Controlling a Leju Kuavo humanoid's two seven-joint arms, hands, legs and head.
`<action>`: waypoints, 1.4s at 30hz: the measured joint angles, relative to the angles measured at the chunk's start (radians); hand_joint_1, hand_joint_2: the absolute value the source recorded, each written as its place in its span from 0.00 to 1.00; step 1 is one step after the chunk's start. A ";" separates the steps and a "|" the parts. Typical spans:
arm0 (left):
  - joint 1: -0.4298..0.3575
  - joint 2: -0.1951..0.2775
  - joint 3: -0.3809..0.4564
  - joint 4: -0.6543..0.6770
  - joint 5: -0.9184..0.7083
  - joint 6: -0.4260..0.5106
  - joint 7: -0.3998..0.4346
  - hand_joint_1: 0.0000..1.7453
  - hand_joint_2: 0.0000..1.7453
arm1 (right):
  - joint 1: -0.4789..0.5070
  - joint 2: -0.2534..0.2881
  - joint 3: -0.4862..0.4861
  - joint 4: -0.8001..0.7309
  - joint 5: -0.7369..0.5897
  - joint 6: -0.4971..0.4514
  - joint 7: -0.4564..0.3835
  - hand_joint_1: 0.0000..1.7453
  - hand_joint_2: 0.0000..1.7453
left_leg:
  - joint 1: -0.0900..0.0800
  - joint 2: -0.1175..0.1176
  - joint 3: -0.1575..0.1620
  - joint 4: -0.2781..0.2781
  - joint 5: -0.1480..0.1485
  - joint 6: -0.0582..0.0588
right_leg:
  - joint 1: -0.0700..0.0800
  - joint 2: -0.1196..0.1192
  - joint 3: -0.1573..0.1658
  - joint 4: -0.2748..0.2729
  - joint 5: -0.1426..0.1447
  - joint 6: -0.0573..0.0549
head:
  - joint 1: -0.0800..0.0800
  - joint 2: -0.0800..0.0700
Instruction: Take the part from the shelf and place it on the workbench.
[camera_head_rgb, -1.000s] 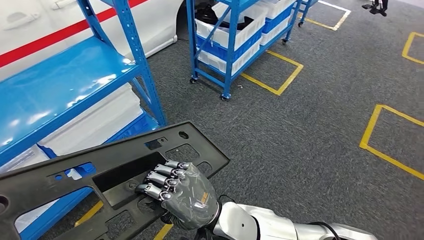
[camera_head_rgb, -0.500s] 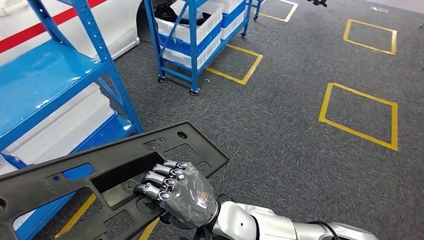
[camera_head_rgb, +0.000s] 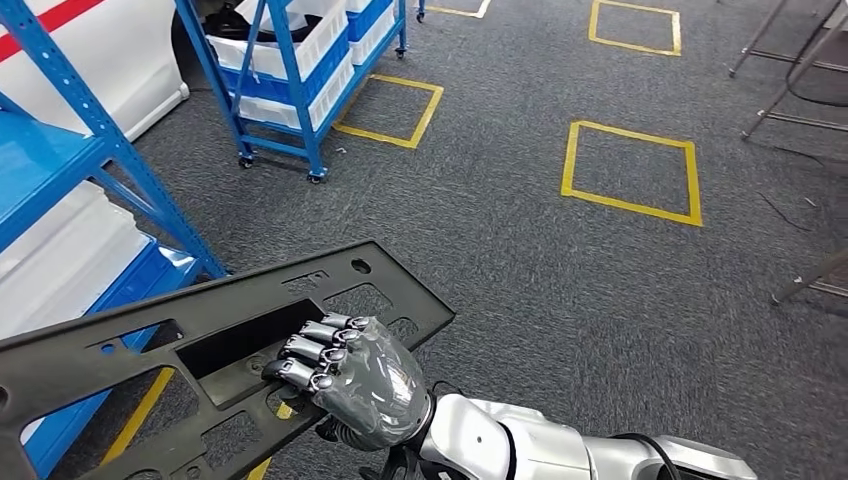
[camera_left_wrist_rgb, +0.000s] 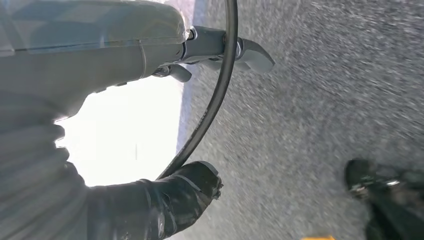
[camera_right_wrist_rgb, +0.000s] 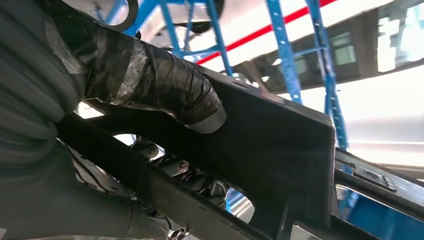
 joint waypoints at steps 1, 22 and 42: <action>0.000 0.000 0.000 0.000 0.000 0.000 0.000 0.00 1.00 | 0.000 0.000 0.000 0.001 -0.002 0.001 0.000 1.00 1.00 | 0.001 -0.002 0.014 0.004 0.012 -0.002 | -0.001 0.013 -0.017 0.005 0.009 0.003 | 0.000 0.000; -0.003 -0.013 -0.005 0.000 -0.033 -0.016 -0.055 0.00 1.00 | -0.027 0.002 0.005 0.009 -0.033 0.017 -0.004 1.00 1.00 | -0.012 0.107 0.150 -0.257 0.101 0.037 | 0.034 -0.091 -0.001 0.048 -0.040 -0.003 | 0.009 0.000; -0.002 -0.009 -0.005 0.001 -0.033 -0.017 -0.056 0.00 1.00 | -0.032 0.007 0.015 0.009 -0.034 0.018 -0.003 1.00 1.00 | 0.013 -0.016 0.106 -0.216 0.110 0.033 | -0.002 0.043 -0.085 0.135 -0.052 0.048 | 0.009 0.001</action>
